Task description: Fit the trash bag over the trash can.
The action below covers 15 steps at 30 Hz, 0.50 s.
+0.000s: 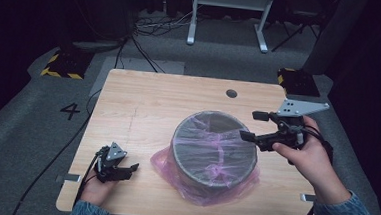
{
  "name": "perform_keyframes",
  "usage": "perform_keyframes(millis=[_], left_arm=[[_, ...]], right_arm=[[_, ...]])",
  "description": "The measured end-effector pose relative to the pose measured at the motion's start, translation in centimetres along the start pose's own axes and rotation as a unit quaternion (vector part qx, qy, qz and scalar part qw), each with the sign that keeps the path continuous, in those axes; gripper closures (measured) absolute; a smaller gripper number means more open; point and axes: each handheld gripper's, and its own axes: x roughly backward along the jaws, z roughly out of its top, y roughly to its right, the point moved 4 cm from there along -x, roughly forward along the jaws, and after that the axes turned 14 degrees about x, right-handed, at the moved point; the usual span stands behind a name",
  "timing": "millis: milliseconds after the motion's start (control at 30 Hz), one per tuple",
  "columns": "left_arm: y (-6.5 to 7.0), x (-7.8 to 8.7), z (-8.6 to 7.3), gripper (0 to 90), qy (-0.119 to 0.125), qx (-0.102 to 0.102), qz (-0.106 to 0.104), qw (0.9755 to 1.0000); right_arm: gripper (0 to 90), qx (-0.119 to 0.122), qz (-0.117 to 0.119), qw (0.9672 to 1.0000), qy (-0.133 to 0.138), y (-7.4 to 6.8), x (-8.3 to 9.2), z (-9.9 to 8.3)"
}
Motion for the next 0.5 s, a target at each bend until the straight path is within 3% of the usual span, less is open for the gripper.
perform_keyframes(millis=[500], left_arm=[[-0.1, -0.1, 0.0, 27.5, 0.006, 0.006, 0.001, 1.0000]], right_arm=[[19.3, 0.025, 0.034, 0.9991, -0.003, -2.4, -5.6, 3.7]])
